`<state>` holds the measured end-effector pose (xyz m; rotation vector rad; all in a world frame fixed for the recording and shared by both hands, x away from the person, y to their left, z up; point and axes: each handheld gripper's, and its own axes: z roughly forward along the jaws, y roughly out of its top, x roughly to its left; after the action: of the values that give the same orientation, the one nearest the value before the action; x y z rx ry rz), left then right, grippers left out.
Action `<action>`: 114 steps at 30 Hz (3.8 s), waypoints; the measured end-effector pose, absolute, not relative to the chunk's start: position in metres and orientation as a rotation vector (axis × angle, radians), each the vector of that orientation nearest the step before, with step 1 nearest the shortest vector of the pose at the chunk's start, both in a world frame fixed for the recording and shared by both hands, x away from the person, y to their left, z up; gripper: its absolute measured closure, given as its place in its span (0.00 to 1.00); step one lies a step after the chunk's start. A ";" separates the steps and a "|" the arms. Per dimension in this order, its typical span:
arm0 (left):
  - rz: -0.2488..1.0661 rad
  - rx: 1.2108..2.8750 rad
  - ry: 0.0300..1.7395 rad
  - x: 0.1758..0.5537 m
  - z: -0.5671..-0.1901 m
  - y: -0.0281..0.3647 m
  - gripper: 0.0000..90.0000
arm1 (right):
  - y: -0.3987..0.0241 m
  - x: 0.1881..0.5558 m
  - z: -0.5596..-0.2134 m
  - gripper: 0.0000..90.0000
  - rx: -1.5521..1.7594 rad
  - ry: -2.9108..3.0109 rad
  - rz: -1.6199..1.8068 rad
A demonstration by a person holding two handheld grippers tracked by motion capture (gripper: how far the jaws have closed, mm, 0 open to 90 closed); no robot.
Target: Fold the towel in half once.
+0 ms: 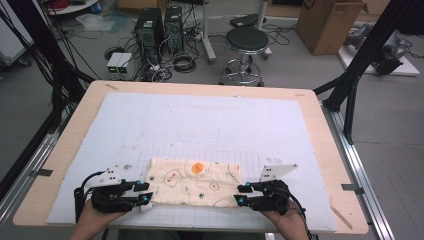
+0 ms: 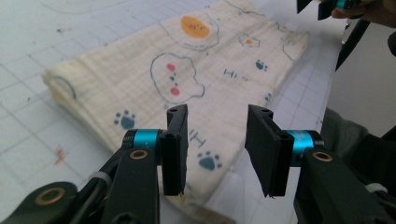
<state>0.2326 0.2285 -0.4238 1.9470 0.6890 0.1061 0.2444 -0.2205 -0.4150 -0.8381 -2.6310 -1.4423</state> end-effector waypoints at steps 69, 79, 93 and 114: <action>0.236 2.130 0.894 0.321 -0.439 0.183 0.99 | -0.170 0.339 -0.440 0.99 -1.025 -2.737 -1.234; 0.250 2.104 0.919 0.316 -0.441 0.201 0.99 | -0.192 0.334 -0.440 0.98 -1.065 -2.738 -1.236; 0.305 1.990 0.925 0.312 -0.438 0.208 0.99 | -0.190 0.324 -0.426 0.97 -1.006 -2.738 -1.357; 0.297 2.074 0.924 0.313 -0.444 0.212 0.99 | -0.215 0.327 -0.437 0.96 -1.113 -2.761 -1.254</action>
<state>0.3125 0.2118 -0.4438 2.0738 0.9241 0.2970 0.3273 -0.2150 -0.4373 -1.1127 -2.7610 -1.2541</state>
